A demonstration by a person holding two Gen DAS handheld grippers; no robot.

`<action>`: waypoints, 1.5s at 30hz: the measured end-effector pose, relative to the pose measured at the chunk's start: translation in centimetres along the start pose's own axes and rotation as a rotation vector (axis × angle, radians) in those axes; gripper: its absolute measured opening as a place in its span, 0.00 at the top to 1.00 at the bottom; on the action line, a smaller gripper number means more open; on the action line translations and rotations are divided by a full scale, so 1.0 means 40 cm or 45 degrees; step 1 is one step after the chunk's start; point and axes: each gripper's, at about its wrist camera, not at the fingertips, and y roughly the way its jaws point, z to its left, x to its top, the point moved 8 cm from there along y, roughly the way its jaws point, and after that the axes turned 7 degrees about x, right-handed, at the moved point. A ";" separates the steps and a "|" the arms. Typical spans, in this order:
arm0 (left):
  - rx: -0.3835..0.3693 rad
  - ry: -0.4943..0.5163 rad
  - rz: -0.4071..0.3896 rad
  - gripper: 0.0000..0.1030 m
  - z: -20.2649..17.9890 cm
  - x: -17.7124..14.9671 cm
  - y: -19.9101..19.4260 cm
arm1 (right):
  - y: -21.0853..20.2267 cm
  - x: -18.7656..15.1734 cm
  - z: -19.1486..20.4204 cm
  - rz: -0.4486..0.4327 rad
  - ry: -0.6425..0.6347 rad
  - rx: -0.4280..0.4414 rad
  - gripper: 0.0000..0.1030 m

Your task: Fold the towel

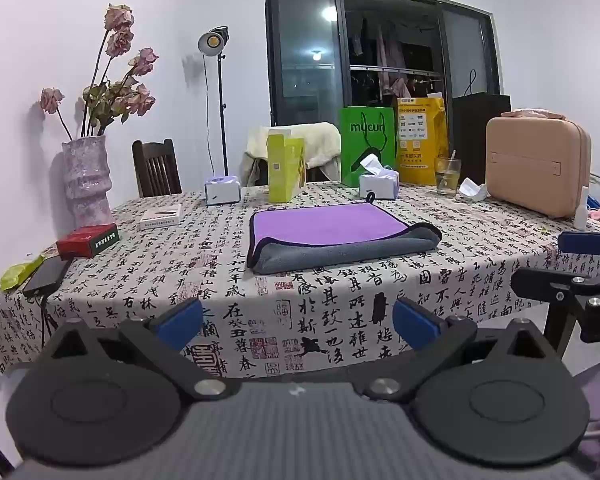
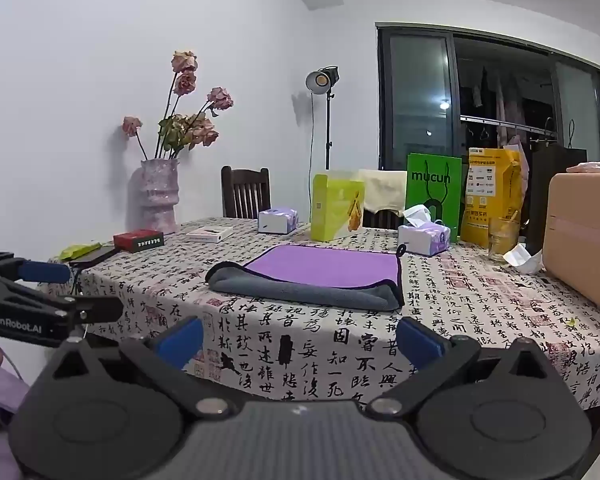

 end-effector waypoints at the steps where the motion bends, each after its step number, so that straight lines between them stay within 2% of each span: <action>1: 0.000 0.001 0.001 0.00 0.000 0.000 0.000 | 0.000 0.000 0.000 0.001 0.001 0.000 0.00; 45: 0.000 0.005 0.003 0.00 -0.011 0.016 -0.002 | 0.012 -0.002 0.003 0.020 0.001 0.015 0.00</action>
